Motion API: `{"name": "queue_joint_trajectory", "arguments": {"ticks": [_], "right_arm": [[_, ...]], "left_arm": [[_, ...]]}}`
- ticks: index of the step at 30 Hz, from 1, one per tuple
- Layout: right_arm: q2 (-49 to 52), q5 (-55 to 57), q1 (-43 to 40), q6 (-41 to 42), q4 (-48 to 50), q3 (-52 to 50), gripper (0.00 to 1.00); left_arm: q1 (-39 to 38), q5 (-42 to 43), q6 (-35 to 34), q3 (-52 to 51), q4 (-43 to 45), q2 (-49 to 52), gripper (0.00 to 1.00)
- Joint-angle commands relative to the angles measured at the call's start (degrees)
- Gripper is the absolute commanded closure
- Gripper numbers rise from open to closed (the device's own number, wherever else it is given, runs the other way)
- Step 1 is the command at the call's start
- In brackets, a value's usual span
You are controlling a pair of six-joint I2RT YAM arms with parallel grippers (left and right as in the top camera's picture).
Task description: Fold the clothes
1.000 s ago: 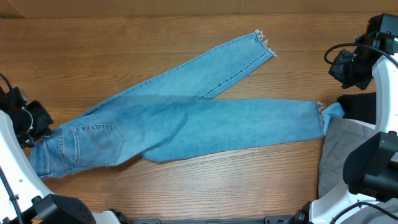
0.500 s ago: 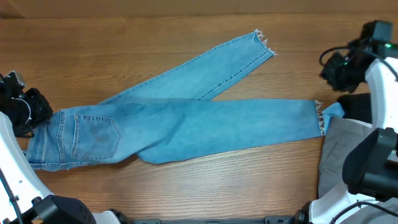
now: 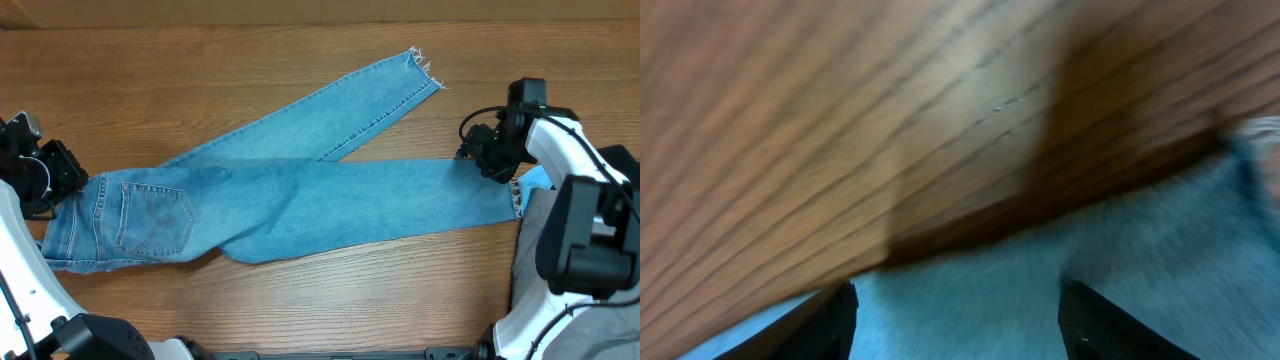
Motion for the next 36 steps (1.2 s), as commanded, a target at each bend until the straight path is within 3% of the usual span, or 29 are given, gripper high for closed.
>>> {"name": "queue_joint_trajectory", "arguments": {"ticks": [1, 5, 7, 10, 13, 14, 15, 16, 21, 27, 36], "right_arm": [[3.0, 0.9, 0.0, 2.9, -0.4, -0.6, 0.32], [4.8, 3.4, 0.0, 4.9, -3.0, -0.6, 0.34], [5.5, 4.0, 0.0, 4.9, -4.7, -0.6, 0.55], [5.5, 4.2, 0.0, 4.8, -5.9, -0.6, 0.74], [5.5, 4.2, 0.0, 4.8, -6.8, -0.6, 0.83], [5.5, 4.2, 0.0, 4.8, -6.8, -0.6, 0.74], [5.5, 4.2, -0.1, 4.9, -6.4, -0.3, 0.46], [5.5, 3.8, -0.1, 4.9, -6.4, 0.2, 0.43], [5.5, 2.2, -0.9, 12.9, -9.7, 5.1, 0.54], [5.5, 10.4, -0.9, 12.7, -19.2, 14.0, 0.49], [8.0, 11.1, -0.9, 15.6, -14.5, 15.2, 0.46]], "left_arm": [[-0.5, 2.1, 1.3, 0.5, 0.2, -1.4, 0.96], [-0.9, 2.1, 1.3, 0.5, 0.0, -1.4, 0.96], [-1.2, 2.1, 1.3, 0.5, 0.0, -1.4, 0.96], [-1.2, 2.1, 1.3, 0.5, 0.0, -1.4, 0.96], [-1.2, 2.1, 1.3, 0.5, -0.2, -1.4, 0.96], [-1.2, 2.1, 1.3, 0.5, -0.2, -1.4, 0.96], [-1.2, 2.1, 1.3, 0.5, -0.2, -1.4, 0.96], [-1.2, 2.1, 1.3, 0.5, -0.2, -1.4, 0.96], [-1.2, 2.1, 1.3, 0.5, -0.2, -1.4, 0.96], [-1.2, 2.1, 1.3, 0.5, -0.1, -1.4, 0.96], [-1.2, 2.6, 1.4, 0.5, 0.0, -1.4, 0.96]]}}
